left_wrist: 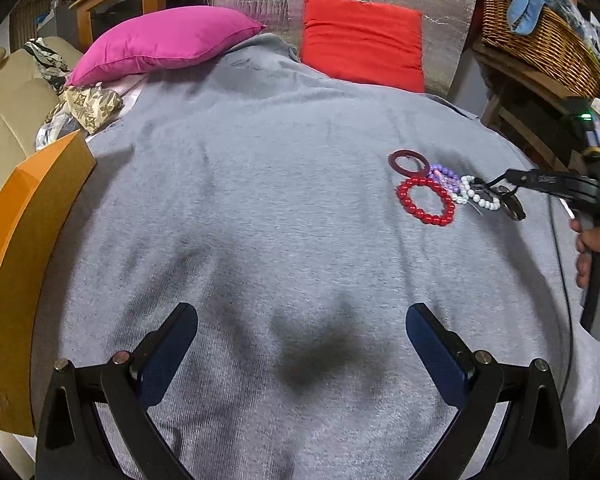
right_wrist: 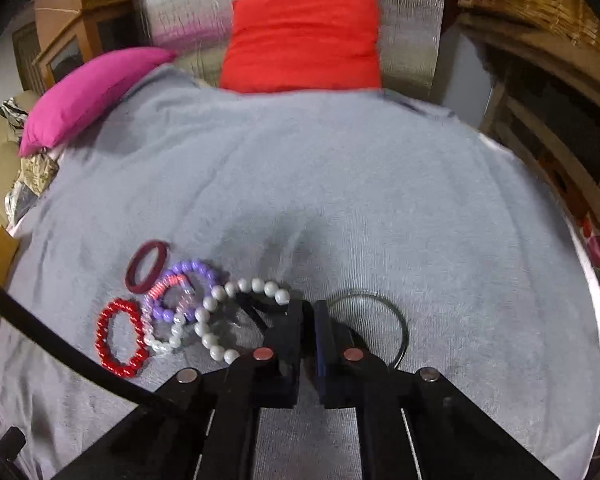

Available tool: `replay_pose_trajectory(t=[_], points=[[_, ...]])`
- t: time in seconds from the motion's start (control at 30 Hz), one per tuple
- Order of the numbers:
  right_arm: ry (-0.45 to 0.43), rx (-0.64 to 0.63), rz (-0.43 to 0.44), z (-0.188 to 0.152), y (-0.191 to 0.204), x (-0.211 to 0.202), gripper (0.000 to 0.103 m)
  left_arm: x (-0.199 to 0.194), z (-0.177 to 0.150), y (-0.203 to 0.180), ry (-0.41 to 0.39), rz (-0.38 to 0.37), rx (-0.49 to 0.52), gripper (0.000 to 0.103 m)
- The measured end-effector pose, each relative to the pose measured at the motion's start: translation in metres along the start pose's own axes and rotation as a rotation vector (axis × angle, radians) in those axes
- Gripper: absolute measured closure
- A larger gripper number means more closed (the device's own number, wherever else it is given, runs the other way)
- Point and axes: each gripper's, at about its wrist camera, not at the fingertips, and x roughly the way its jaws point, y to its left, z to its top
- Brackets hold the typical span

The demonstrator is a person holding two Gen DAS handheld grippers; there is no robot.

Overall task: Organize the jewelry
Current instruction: 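Reach the right tool to the black cord bracelet and grasp it, then grasp the red bead bracelet with the left tool while the right tool holds the black cord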

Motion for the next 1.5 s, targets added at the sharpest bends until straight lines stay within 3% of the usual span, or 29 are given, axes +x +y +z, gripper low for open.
replay_pose_trajectory(t=[0.2,0.37,0.57,0.73,0.93,1.07,1.17,1.3,1.5], points=[[-0.109,0.074,0.088,-0.010,-0.007,-0.048,0.097,0.004,0.008,-0.007,0.002,-0.006,0.015,0.000],[-0.141,0.168,0.166,-0.036,-0.020,-0.081,0.097,0.005,0.025,-0.022,-0.012,-0.028,0.041,0.000],[-0.134,0.220,0.198,-0.081,-0.020,-0.087,0.097,0.031,0.060,-0.050,0.017,-0.067,0.065,0.000],[-0.147,0.249,0.226,-0.101,-0.023,-0.080,0.097,0.059,0.085,-0.078,0.047,-0.038,0.131,0.000],[-0.165,0.262,0.261,-0.105,-0.025,-0.076,0.097,0.092,0.097,-0.097,0.101,-0.048,0.241,0.034],[-0.168,0.268,0.271,-0.106,-0.029,-0.075,0.097,0.107,0.097,-0.095,0.149,-0.063,0.252,0.054],[-0.178,0.270,0.282,-0.105,-0.029,-0.078,0.097,0.111,0.095,-0.097,0.145,-0.060,0.279,0.062],[-0.179,0.271,0.290,-0.105,-0.028,-0.078,0.097,0.115,0.098,-0.097,0.141,-0.064,0.297,0.081],[-0.181,0.282,0.299,-0.105,-0.030,-0.077,0.097,0.113,0.098,-0.093,0.130,-0.082,0.319,0.092]])
